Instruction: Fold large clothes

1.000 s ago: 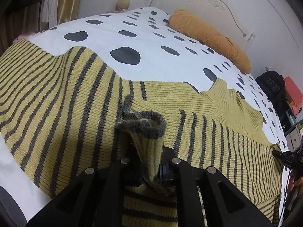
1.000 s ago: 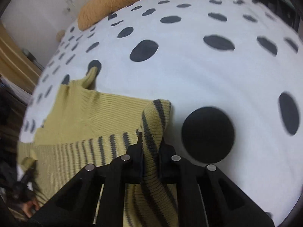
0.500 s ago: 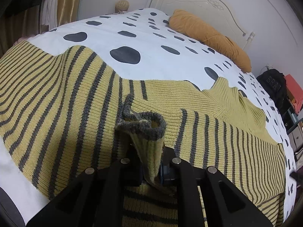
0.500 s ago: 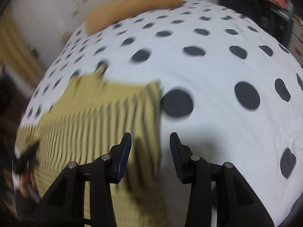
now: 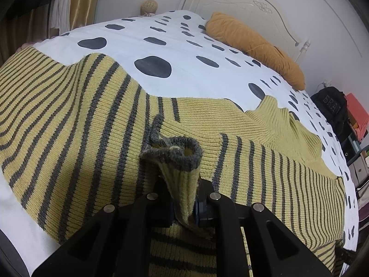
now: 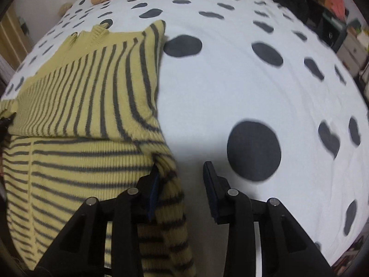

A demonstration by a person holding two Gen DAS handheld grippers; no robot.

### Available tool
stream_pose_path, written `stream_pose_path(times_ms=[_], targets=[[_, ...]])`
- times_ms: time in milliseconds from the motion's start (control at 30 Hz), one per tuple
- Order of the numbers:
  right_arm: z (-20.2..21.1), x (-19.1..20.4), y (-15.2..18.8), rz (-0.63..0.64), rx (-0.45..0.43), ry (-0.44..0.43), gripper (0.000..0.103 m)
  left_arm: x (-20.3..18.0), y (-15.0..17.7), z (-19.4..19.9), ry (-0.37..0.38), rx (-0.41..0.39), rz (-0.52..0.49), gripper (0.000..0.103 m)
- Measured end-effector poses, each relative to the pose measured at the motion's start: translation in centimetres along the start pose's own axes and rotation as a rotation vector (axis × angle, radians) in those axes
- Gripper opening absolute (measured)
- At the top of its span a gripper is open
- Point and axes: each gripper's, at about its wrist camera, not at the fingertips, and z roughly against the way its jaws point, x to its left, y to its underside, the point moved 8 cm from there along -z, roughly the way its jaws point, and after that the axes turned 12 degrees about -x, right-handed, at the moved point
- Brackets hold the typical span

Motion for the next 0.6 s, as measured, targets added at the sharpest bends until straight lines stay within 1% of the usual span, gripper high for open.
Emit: stream_pose_path(times_ms=[67,100,133,167,200,233,267,300,333,367,400,467,533,600], targets=[[1.2,0.3,1.2,0.017,0.000,-0.021,0.037,0.0,0.0,0.0,-0.003,0.000,-0.003,0.013],[1.9,0.4,1.7,0.024,-0.014,-0.022,0.039,0.0,-0.1,0.0,-0.006,0.000,-0.006,0.013],[2.6,0.4,2.5,0.035,-0.014,-0.008,0.044,-0.1,-0.1,0.2,-0.008,0.002,-0.012,0.013],[3.3,0.2,3.3,0.045,-0.008,0.022,0.045,-0.3,-0.2,0.6,-0.010,0.013,-0.020,0.015],[4.2,-0.1,3.9,0.040,-0.010,0.051,0.045,-0.4,-0.4,1.4,-0.023,0.024,-0.036,0.026],[5.3,-0.1,4.3,0.031,-0.020,0.054,0.045,-0.4,-0.7,2.3,-0.037,0.026,-0.055,0.038],[6.4,0.3,4.6,0.028,-0.035,0.021,0.045,-0.3,-1.3,4.0,-0.049,0.012,-0.077,0.067],[7.3,1.2,4.7,0.032,-0.047,-0.033,0.046,-0.1,-1.8,5.4,-0.051,-0.019,-0.083,0.086],[8.2,2.3,4.8,0.034,-0.052,-0.077,0.050,0.4,-2.6,7.2,-0.049,-0.073,-0.083,0.090],[8.7,3.3,4.9,0.032,-0.055,-0.093,0.053,1.1,-3.4,9.1,-0.049,-0.129,-0.081,0.095],[8.9,4.3,4.7,0.034,-0.059,-0.113,0.056,2.4,-4.3,10.8,-0.065,-0.161,-0.081,0.100],[9.0,7.3,4.6,0.037,-0.048,-0.197,0.056,6.0,-5.8,12.9,-0.132,-0.173,-0.071,0.101],[8.7,10.0,4.9,0.044,-0.031,-0.247,0.056,10.1,-7.2,14.0,-0.212,-0.181,-0.050,0.101],[8.1,12.9,5.4,0.065,-0.017,-0.280,0.056,15.9,-8.8,14.5,-0.330,-0.181,-0.012,0.101]])
